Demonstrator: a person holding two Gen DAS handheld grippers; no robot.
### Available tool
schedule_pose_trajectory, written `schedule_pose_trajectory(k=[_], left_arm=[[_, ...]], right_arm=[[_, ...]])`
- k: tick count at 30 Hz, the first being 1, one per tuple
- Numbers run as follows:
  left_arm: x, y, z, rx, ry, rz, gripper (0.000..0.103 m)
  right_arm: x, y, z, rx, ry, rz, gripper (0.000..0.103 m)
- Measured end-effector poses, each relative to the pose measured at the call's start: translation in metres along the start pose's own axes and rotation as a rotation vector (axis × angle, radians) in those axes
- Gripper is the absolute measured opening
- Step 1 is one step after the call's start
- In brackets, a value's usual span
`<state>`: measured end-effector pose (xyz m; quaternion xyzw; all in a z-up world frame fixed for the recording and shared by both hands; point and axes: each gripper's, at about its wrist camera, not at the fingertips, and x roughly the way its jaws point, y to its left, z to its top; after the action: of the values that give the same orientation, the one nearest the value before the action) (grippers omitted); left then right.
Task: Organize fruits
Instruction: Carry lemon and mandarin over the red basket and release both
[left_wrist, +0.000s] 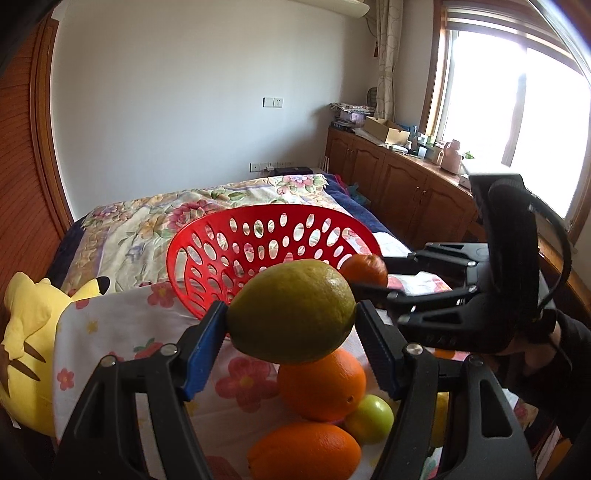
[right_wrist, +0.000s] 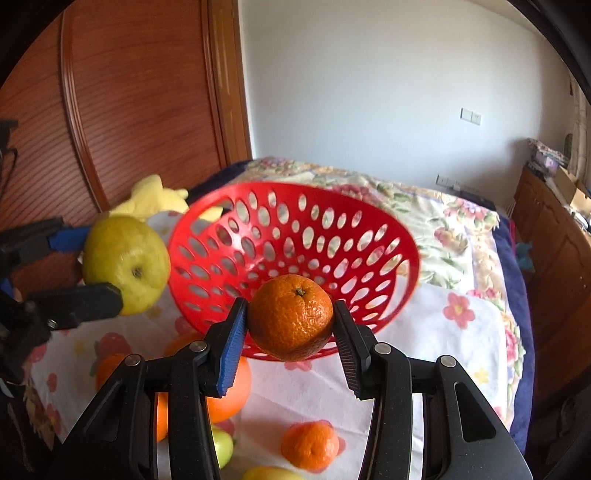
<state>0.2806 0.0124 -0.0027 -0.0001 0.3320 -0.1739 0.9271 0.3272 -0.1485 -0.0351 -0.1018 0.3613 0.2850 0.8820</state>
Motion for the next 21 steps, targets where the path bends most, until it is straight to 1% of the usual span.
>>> schedule_pose_trajectory(k=[10,16,21], left_arm=[[0.036,0.01,0.01,0.001,0.043,0.006,0.069],[0.05,0.013,0.012,0.009,0.065,0.014,0.069],[0.061,0.017,0.012,0.007,0.08,0.022,0.069]], right_arm=[[0.031,0.001,0.0,-0.014,0.066,0.002,0.047],[0.032,-0.001,0.004,0.008,0.051,0.014,0.047],[0.022,-0.006,0.006,0.016,0.025,0.006,0.047]])
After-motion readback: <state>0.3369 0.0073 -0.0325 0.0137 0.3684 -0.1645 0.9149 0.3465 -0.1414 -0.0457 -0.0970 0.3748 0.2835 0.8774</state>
